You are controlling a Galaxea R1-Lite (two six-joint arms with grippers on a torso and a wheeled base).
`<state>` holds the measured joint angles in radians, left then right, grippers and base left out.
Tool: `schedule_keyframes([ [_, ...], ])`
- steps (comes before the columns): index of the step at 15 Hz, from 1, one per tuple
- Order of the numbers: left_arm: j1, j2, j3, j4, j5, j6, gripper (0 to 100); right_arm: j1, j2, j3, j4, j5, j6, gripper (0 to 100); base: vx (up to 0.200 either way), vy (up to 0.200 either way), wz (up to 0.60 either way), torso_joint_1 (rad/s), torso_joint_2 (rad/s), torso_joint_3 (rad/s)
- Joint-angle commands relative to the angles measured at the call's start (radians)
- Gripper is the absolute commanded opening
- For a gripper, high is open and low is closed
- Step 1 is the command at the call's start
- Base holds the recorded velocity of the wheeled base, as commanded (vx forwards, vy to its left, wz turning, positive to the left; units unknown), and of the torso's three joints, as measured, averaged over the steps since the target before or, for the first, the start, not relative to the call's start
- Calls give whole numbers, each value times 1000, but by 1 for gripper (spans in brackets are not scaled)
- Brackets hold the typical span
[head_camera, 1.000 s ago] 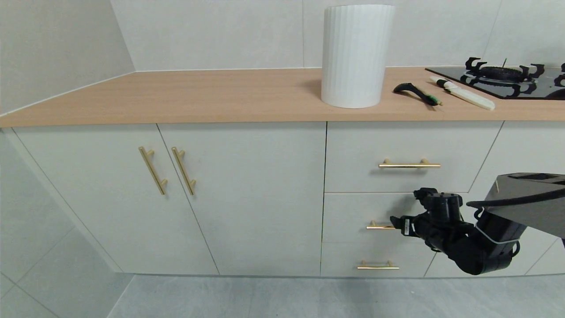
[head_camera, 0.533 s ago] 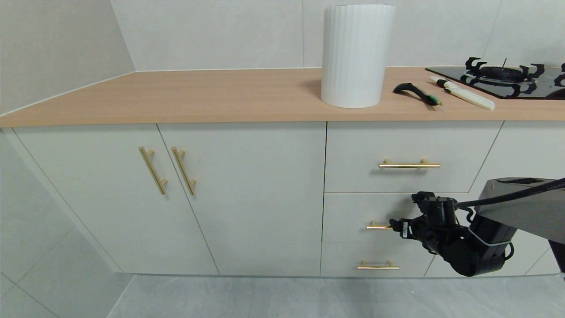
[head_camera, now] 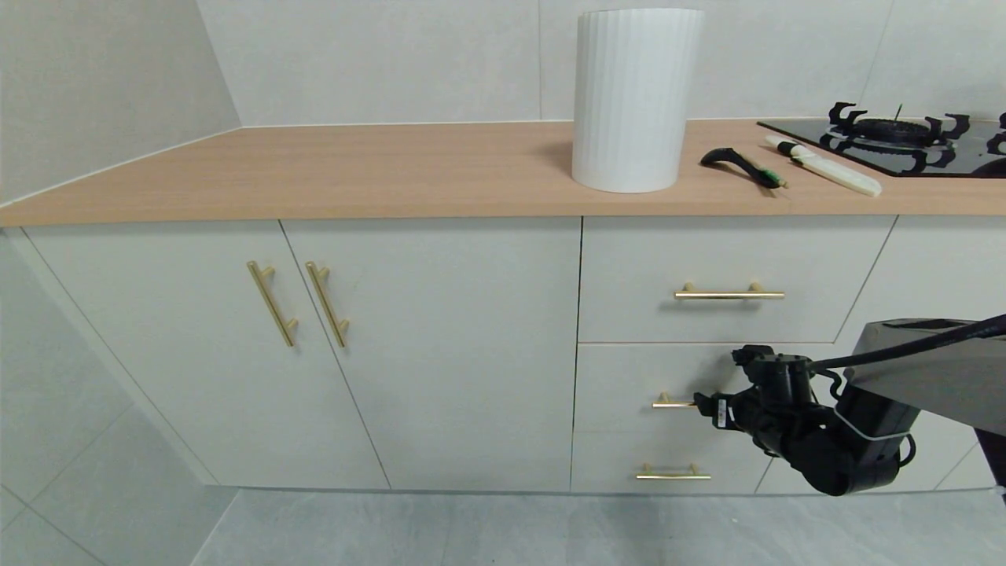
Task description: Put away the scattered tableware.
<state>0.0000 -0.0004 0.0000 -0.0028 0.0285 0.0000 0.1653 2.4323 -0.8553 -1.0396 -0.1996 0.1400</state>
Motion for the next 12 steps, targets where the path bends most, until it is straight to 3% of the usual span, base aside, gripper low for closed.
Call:
schedule_keyframes([
  [1,0,0,0,0,1,0,100,0,-3,5,6,0,-7,100,0,0,0,0,0,0],
  [7,0,0,0,0,1,0,100,2,-4,25,6,0,-33,100,0,0,0,0,0,0],
  [12,0,0,0,0,1,0,100,5,-91,64,101,5,-36,100,0,0,0,0,0,0],
])
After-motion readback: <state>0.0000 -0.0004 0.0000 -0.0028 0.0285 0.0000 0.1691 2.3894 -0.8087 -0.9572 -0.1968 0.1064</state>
